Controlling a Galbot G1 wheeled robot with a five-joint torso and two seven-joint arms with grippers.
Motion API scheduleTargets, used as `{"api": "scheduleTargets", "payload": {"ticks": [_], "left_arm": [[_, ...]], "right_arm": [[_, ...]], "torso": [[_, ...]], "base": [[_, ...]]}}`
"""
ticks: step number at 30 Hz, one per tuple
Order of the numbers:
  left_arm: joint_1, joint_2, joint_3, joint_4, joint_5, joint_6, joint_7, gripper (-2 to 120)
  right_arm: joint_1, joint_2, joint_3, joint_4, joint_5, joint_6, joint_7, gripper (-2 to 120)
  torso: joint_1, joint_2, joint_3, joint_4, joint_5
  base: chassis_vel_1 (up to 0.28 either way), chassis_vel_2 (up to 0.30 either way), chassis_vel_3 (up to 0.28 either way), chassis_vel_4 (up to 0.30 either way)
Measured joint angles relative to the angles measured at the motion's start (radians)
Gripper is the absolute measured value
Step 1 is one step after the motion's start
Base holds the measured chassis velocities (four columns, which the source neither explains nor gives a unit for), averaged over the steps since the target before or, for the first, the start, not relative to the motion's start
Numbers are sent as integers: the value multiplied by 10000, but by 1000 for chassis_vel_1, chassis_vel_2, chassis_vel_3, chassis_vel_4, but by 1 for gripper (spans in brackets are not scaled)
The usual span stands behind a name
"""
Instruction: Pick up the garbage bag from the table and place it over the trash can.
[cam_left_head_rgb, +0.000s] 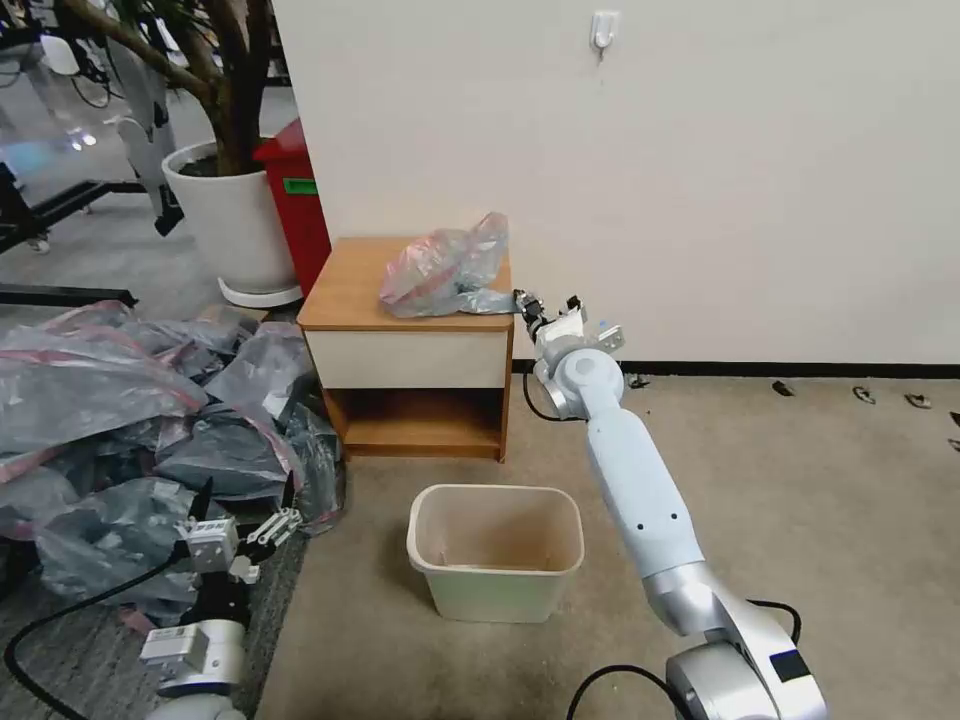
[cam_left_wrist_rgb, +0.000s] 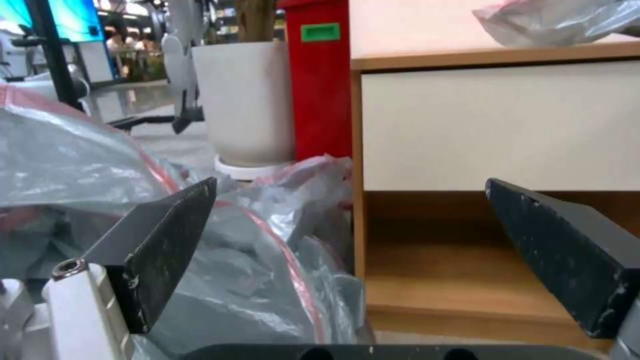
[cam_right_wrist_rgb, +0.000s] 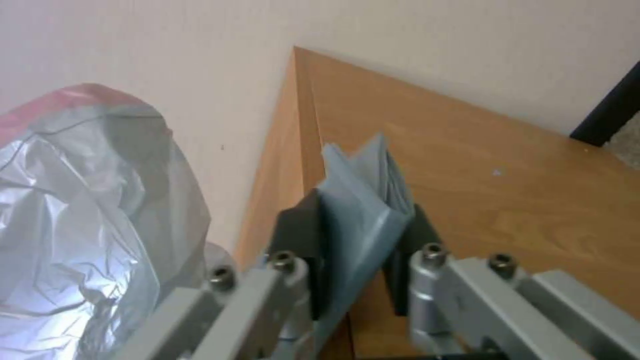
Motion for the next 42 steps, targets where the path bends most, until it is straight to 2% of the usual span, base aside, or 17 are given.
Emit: {"api": "scheduleTargets", "payload": {"ticks": [3,5,10,14,19,21,23,25,27,29,31,32,35,37,42], "left_arm": [[-5,-11,12,27,10,-22,0,100],[-9,-24,14,56,23,-47,0,100],[-12,-26,14,93,25,-62,0,100],[-38,-5,6,137,27,-76,0,100],[-89,75,11,162,23,-78,0,100],[-146,121,20,192,17,-77,-3,100],[-165,129,21,212,14,-78,-4,100],[-262,138,50,287,13,-78,-6,100],[-284,135,57,299,13,-78,-6,100],[-354,109,96,339,14,-78,-5,100],[-373,95,101,350,15,-81,-6,100],[-408,77,118,366,17,-85,-6,100],[-420,72,121,366,17,-86,-6,100],[-414,104,108,331,12,-88,-6,100],[-380,201,66,218,-22,-89,-6,100]], "right_arm": [[-13,-1,-4,0,-73,64,-28,11],[-19,-20,-11,0,-119,131,-47,0],[-117,-172,-57,212,-133,177,-39,0],[-521,-535,-225,940,-118,194,182,0],[-1422,-1169,-488,2249,-50,193,681,0],[-2150,-1567,-666,3462,55,170,1131,0],[-2356,-1669,-717,3822,71,163,1239,0],[-3440,-2017,-982,5386,111,-11,1861,0],[-3750,-2071,-1066,5759,113,-62,2039,0],[-4825,-2155,-1632,6789,8,-175,2721,0],[-5235,-2162,-1925,7107,-183,-187,2890,0],[-5888,-2132,-2529,7508,-711,-181,2998,0],[-6347,-2060,-3077,7575,-1240,-127,3025,0],[-6644,-2008,-3630,7200,-2123,106,3024,0],[-6702,-2295,-3829,7002,-2723,238,2957,0]], "torso": [[0,0,0,0,0],[0,0,0,1,0],[0,0,0,0,0],[0,0,0,0,1],[0,0,0,0,2],[0,0,0,-1,3],[0,1,-1,0,1],[-1,0,-1,-1,1],[-1,1,-1,-1,-1],[-1,0,-1,-1,2],[-1,1,-2,-1,1],[-1,1,-2,0,-1],[-1,0,-2,1,0],[-1,0,-1,1,-1],[-1,0,-1,1,1]], "base": [[0,0,0,0],[0,0,0,0],[0,0,0,0],[0,0,0,0],[0,0,0,0],[0,0,0,0],[0,0,0,0],[0,0,0,0],[0,0,0,0],[0,0,0,0],[0,0,0,0],[0,0,0,0],[0,0,0,0],[0,0,0,0],[0,0,0,0]]}}
